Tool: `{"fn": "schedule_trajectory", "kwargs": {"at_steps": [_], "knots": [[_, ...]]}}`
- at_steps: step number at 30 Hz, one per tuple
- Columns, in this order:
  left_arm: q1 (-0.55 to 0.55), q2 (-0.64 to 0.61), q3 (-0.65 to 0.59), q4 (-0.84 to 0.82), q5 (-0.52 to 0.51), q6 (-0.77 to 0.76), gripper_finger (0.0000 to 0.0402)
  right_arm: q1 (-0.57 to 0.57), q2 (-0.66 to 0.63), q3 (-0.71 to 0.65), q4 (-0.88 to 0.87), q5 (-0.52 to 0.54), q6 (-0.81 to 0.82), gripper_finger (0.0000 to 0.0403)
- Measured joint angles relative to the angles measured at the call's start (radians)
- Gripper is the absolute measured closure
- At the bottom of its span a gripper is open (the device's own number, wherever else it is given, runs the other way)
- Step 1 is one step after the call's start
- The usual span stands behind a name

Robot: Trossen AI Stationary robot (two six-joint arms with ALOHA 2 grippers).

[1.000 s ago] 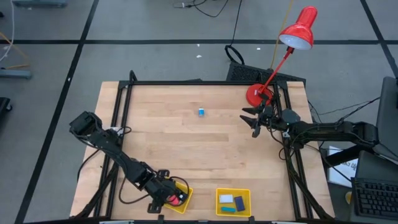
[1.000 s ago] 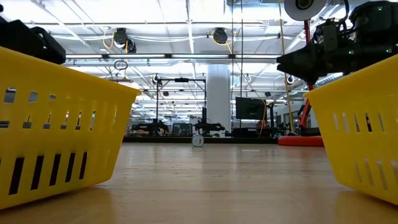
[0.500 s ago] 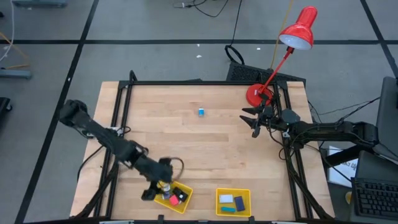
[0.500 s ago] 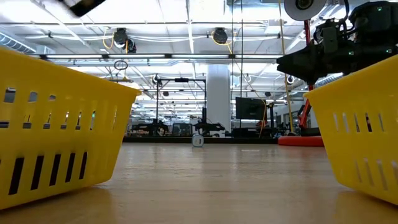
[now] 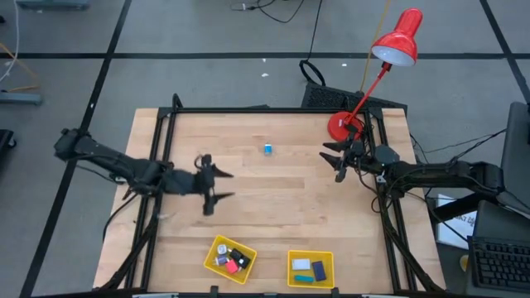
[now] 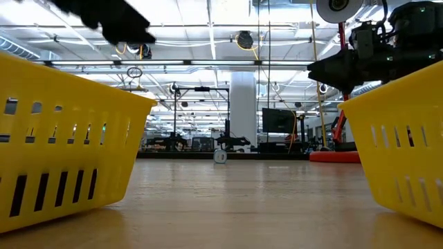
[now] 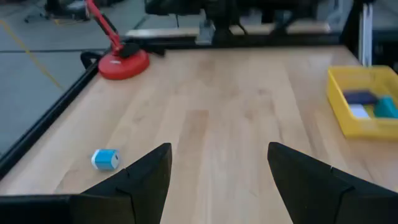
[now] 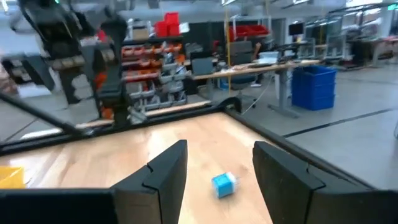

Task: Pick & Place Office items
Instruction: Put the blue adapter into the left yellow bin

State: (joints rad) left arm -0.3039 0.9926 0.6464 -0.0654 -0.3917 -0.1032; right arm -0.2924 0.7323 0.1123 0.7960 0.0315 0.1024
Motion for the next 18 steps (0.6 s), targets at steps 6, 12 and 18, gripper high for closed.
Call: {"fn": "schedule_trajectory", "kwargs": {"at_steps": [6, 12, 18], "knots": [[0.186, -0.051, -0.221, 0.308, 0.279, 0.057, 0.0133, 0.0, 0.077, 0.001, 0.024, -0.002, 0.097, 0.0232], [0.351, -0.053, -0.258, 0.379, 0.551, 0.15, 0.0133, 0.0, 0.239, 0.002, 0.114, 0.03, 0.154, 0.0232], [0.509, -0.05, -0.266, 0.413, 0.673, 0.206, 0.0133, 0.021, 0.431, 0.094, 0.209, 0.057, 0.143, 0.0232]]}}
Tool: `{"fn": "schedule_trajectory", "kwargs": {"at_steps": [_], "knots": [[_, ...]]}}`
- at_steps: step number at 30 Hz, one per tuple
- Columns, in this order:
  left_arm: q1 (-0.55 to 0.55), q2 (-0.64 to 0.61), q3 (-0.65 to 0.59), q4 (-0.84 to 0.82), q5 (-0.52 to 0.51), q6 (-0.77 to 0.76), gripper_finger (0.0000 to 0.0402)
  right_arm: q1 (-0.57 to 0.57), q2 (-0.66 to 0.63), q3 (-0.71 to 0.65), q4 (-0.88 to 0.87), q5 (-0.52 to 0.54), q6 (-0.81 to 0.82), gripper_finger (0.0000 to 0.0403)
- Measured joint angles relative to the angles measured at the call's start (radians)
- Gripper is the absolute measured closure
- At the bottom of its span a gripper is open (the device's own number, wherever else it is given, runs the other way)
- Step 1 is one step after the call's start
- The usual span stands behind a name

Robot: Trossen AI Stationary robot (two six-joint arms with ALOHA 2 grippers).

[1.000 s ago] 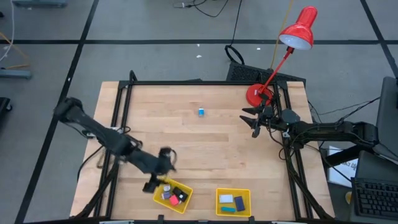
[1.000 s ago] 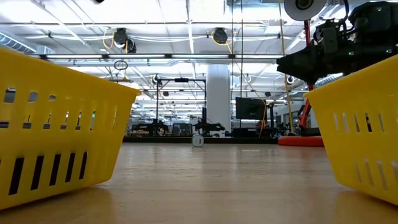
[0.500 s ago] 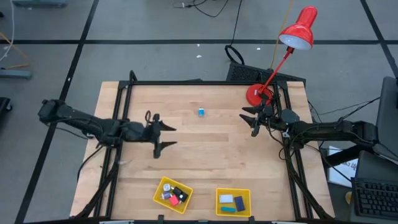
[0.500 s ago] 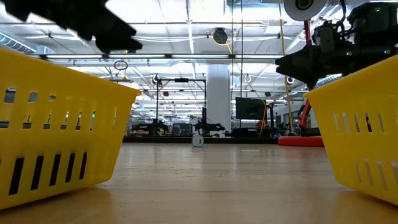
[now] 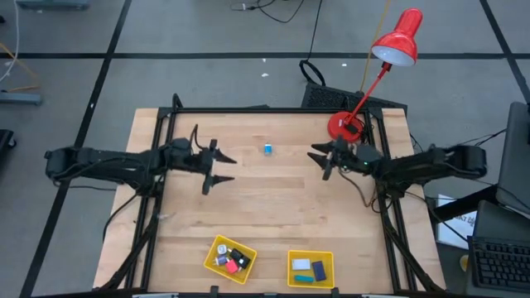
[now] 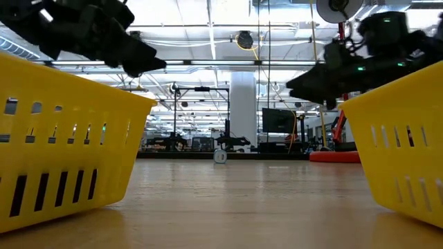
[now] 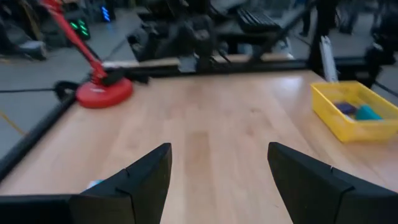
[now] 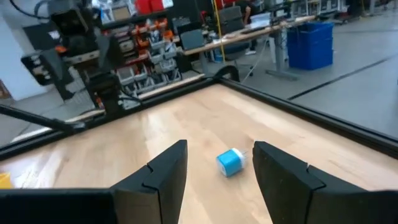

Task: Pick & Place Office items
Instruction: Put the blue adapter into the left yellow bin

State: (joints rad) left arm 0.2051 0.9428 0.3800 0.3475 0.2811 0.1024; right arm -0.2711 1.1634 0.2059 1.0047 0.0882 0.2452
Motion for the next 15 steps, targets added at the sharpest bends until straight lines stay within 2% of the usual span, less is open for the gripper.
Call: {"fn": "schedule_trajectory", "kwargs": {"at_steps": [4, 8, 11, 15], "knots": [[0.097, 0.0, -0.072, 0.174, 0.087, -0.045, 0.0133, 0.005, 0.14, 0.131, -0.038, 0.048, 0.014, 0.0231], [0.154, -0.002, -0.144, 0.315, 0.086, -0.108, 0.0133, 0.006, 0.276, 0.293, -0.175, 0.038, 0.047, 0.0224], [0.177, -0.005, -0.168, 0.385, 0.08, -0.165, 0.0133, 0.0, 0.355, 0.453, -0.429, 0.0, 0.049, 0.0217], [0.18, -0.004, -0.171, 0.386, 0.077, -0.196, 0.0133, -0.017, 0.461, 0.687, -0.788, -0.007, 0.05, 0.0206]]}}
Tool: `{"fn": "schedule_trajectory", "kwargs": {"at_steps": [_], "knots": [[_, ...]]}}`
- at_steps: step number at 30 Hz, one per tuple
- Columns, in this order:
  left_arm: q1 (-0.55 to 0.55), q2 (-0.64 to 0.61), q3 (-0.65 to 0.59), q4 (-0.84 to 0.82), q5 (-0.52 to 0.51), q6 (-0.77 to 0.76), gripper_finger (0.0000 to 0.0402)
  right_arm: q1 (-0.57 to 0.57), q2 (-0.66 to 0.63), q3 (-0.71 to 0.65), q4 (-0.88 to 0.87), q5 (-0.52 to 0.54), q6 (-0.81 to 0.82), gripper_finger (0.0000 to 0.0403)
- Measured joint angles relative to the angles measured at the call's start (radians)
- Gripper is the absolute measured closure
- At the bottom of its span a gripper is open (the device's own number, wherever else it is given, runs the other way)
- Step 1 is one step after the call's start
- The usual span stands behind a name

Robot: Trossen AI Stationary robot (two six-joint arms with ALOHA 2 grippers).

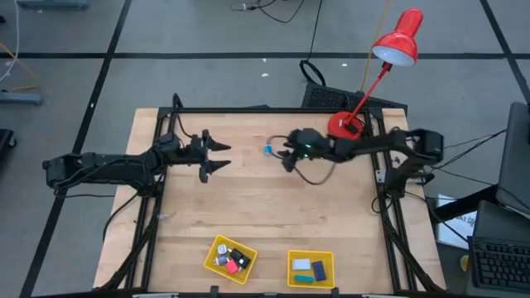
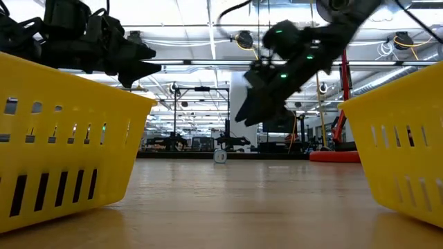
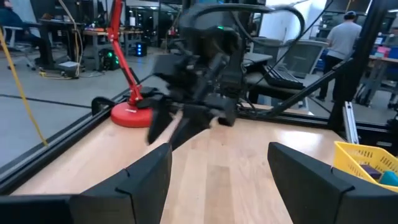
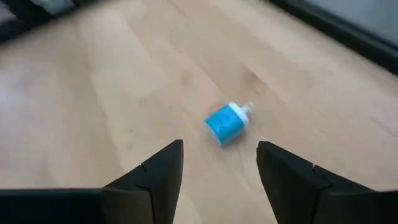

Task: Pick & Place Office items
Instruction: Put the blue adapter into the left yellow bin

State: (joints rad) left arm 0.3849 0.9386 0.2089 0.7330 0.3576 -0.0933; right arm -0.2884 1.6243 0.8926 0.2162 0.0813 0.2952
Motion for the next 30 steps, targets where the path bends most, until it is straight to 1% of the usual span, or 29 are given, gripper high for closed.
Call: {"fn": "schedule_trajectory", "kwargs": {"at_steps": [3, 7, 12, 14, 18, 27, 30], "knots": [[-0.001, 0.0, 0.0, -0.003, 0.0, 0.0, 0.0133, -0.013, 0.078, 0.141, -0.156, 0.0, 0.0, 0.0191], [-0.006, 0.0, 0.0, -0.004, 0.0, 0.001, 0.0133, -0.043, 0.178, 0.279, -0.247, -0.017, 0.047, 0.0159], [-0.014, 0.0, 0.0, -0.005, 0.0, 0.0, 0.0133, -0.087, 0.273, 0.365, -0.268, -0.13, 0.138, 0.0119], [-0.019, 0.0, 0.0, -0.005, 0.0, 0.0, 0.0133, -0.096, 0.297, 0.377, -0.265, -0.14, 0.154, 0.0111], [-0.03, 0.0, 0.0, -0.005, 0.0, -0.016, 0.0133, -0.099, 0.332, 0.377, -0.26, -0.142, 0.158, 0.0111], [-0.04, 0.0, 0.0, -0.004, 0.0, 0.013, 0.0133, -0.063, 0.357, 0.376, -0.267, -0.139, 0.156, 0.0132], [-0.04, 0.0, 0.0, -0.004, 0.0, 0.016, 0.0133, -0.044, 0.355, 0.376, -0.264, -0.137, 0.114, 0.0142]]}}
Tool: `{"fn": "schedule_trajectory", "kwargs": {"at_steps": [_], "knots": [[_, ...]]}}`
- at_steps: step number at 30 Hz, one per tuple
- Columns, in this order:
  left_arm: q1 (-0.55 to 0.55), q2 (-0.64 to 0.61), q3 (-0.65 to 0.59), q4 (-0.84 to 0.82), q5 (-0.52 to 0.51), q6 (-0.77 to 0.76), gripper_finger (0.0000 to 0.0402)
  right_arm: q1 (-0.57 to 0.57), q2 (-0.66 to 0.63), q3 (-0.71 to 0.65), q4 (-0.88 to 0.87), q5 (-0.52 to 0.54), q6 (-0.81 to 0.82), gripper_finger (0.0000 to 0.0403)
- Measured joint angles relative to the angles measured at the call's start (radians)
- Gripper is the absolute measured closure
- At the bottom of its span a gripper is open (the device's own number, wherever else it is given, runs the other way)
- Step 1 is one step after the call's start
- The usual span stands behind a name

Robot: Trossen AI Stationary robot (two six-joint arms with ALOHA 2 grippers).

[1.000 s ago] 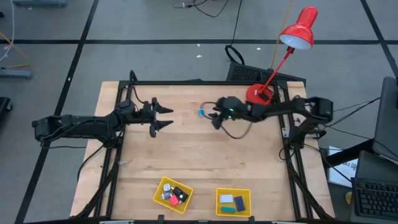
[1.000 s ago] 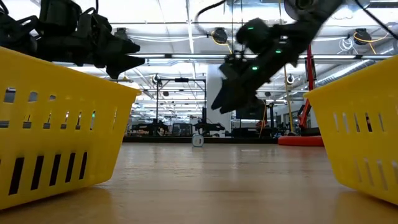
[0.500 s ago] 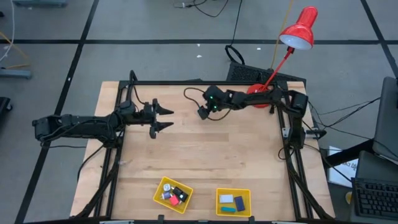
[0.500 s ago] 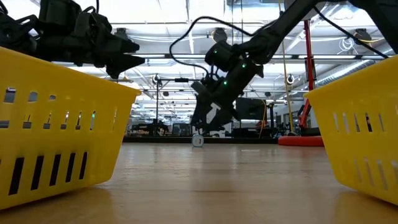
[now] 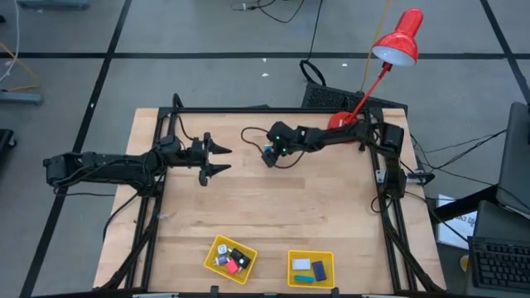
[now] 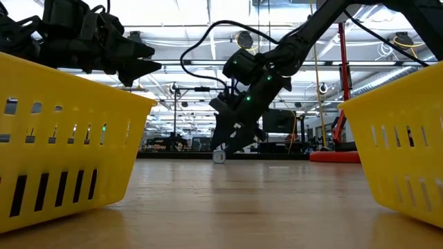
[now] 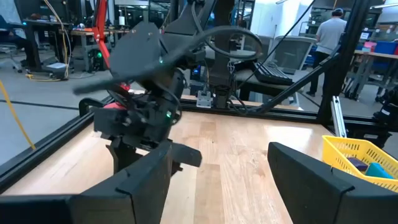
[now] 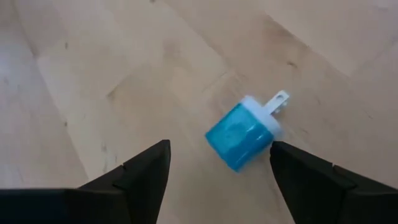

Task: Pick & Place Office items
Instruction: Put the blue adapter into the left yellow bin

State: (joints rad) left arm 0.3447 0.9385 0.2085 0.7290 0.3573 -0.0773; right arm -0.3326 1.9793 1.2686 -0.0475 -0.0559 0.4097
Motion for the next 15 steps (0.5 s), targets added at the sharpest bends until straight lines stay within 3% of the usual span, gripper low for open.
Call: {"fn": "schedule_trajectory", "kwargs": {"at_steps": [5, 10, 15], "knots": [[0.0, 0.0, 0.0, 0.0, 0.0, -0.008, 0.0133, 0.027, 0.0, 0.0, -0.008, -0.012, -0.107, 0.0164], [0.001, 0.0, 0.0, 0.0, 0.0, -0.034, 0.0133, 0.053, 0.0, 0.0, -0.002, -0.137, -0.232, 0.0193], [0.001, 0.0, 0.0, 0.001, 0.0, -0.035, 0.0133, 0.071, -0.009, 0.0, 0.022, -0.037, -0.28, 0.0211]]}}
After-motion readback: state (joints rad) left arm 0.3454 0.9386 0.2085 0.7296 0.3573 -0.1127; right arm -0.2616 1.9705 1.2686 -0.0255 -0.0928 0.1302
